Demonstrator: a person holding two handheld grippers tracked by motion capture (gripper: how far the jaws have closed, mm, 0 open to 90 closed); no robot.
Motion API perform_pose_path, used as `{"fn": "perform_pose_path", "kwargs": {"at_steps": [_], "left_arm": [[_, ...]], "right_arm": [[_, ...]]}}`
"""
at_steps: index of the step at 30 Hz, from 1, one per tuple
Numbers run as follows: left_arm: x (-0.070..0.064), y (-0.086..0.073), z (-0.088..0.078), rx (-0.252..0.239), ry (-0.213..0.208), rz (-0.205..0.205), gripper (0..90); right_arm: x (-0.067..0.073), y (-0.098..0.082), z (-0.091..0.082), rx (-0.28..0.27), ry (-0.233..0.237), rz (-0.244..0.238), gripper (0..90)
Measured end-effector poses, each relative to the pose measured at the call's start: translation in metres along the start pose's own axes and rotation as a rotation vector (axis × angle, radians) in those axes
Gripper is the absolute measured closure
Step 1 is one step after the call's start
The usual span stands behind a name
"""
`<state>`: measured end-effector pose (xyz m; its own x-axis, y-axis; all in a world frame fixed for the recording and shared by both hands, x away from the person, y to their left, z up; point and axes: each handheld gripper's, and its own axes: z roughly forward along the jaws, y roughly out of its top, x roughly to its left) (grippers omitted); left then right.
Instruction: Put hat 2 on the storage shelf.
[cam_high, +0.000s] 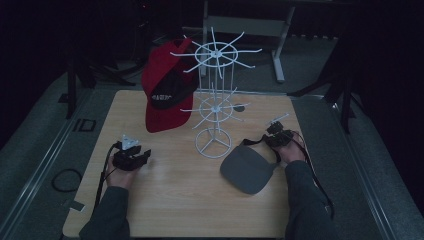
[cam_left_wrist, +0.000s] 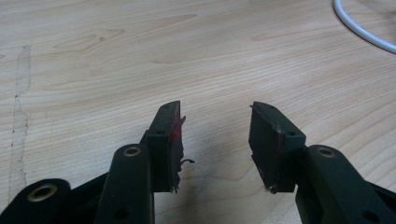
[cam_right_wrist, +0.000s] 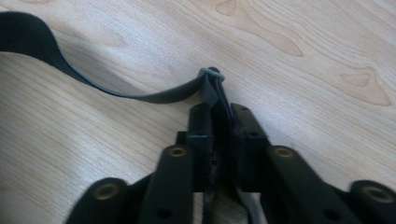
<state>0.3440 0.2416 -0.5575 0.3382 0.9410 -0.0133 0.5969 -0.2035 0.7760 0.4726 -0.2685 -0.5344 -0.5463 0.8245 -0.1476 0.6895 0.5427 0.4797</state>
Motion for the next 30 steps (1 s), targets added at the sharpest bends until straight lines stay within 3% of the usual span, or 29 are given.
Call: {"fn": "perform_pose_path", "kwargs": {"at_steps": [2,7,8,13,18,30], "left_arm": [[0.000,0.000,0.000,0.000,0.001,0.000,55.0],[0.000,0.000,0.000,0.000,0.002,0.000,55.0],[0.000,0.000,0.000,0.000,0.002,-0.001,54.9],[0.000,0.000,0.000,0.000,0.003,-0.002,55.0],[-0.001,0.000,0.001,0.001,0.003,-0.001,55.0],[-0.001,0.000,0.000,0.001,0.012,0.001,55.2]], "right_arm": [[0.001,0.000,0.000,-0.006,0.001,0.013,86.5],[0.002,0.001,0.000,-0.042,-0.013,0.049,87.9],[0.004,0.002,-0.004,-0.087,-0.018,0.068,88.1],[0.004,0.005,-0.015,-0.172,-0.020,0.100,88.2],[0.002,0.006,-0.030,-0.273,-0.003,0.156,88.3],[0.001,0.009,-0.053,-0.420,0.069,0.216,88.3]]}}
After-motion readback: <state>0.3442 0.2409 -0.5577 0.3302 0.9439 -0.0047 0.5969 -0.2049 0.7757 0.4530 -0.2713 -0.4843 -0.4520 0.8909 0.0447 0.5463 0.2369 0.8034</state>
